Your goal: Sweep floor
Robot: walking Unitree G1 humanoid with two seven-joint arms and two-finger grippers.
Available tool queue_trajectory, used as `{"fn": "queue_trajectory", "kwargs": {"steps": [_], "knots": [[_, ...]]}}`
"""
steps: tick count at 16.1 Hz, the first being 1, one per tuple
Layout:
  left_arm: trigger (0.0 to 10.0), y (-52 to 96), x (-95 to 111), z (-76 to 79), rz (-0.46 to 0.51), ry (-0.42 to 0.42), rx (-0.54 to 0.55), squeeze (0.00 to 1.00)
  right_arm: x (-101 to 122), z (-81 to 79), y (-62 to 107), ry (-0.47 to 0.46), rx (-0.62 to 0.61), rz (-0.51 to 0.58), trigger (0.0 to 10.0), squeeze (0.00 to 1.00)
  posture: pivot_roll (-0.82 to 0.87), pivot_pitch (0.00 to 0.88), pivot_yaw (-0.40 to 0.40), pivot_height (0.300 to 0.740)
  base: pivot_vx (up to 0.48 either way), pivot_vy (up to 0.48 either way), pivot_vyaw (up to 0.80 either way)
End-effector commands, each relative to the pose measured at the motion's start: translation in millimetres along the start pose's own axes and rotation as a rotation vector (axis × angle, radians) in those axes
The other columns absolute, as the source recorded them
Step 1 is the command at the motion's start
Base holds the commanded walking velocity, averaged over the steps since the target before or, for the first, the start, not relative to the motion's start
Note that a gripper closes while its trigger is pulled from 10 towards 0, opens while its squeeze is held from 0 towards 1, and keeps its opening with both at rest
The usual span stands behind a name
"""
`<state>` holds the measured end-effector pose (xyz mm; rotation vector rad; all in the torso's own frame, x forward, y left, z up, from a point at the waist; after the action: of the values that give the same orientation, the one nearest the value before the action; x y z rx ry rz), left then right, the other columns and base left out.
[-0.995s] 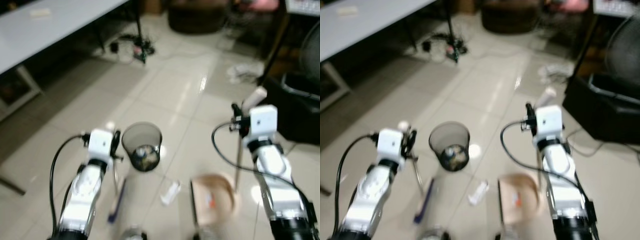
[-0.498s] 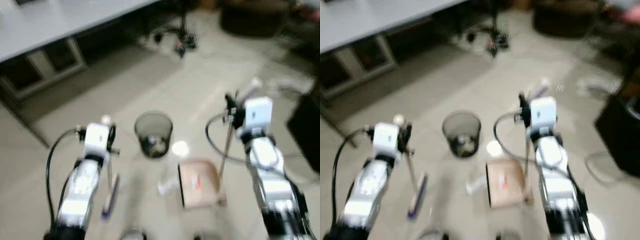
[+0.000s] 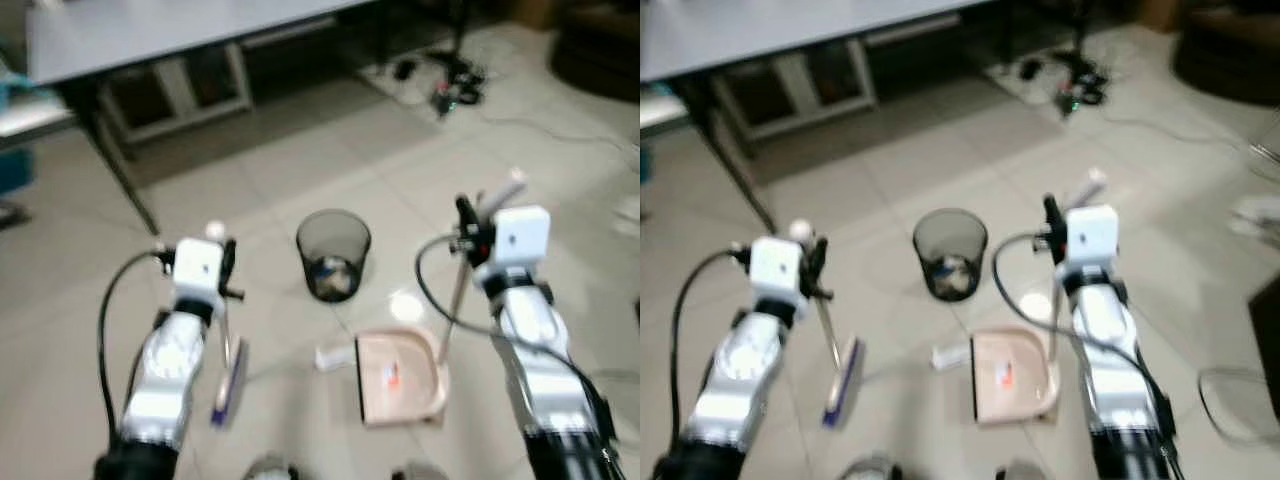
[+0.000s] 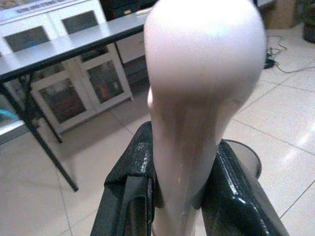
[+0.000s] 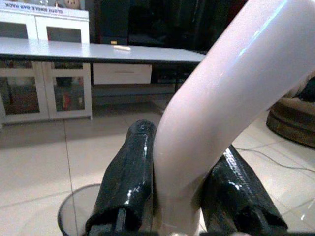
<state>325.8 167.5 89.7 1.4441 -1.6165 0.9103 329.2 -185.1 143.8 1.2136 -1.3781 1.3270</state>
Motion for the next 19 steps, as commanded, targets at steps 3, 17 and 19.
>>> {"fn": "queue_trajectory", "kwargs": {"steps": [3,17,19], "knots": [[10.0,-5.4,11.2,-2.5,0.034,0.056,0.014,0.00,2.9,-0.1,1.9,-0.076,-0.041,0.021,10.0,0.00,-0.01,0.026,0.076,0.740,0.000,0.000,0.20],[10.0,-14.1,28.5,-3.5,0.138,0.011,-0.014,0.00,3.3,2.9,7.2,-0.077,-0.089,0.030,10.0,0.00,-0.03,0.047,0.092,0.740,0.215,0.000,0.00],[10.0,-14.1,28.6,-3.2,0.136,0.012,-0.013,0.00,4.2,3.6,7.6,-0.075,-0.091,0.034,10.0,0.00,-0.03,0.043,0.089,0.740,0.364,0.000,0.00]]}}
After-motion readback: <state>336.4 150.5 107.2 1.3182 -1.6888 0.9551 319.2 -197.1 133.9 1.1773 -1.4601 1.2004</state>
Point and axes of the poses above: a point about 5 cm out from each wrist's last joint towards the gripper, its own y axis pointing back from the gripper into the wrist, its own x axis along the axis of the wrist's last joint, z = x × y, the point moved 4 cm from there along -y, pointing out of the wrist towards the gripper, and after that the axes turned 15 degrees about -y, right-handed, at the moved point
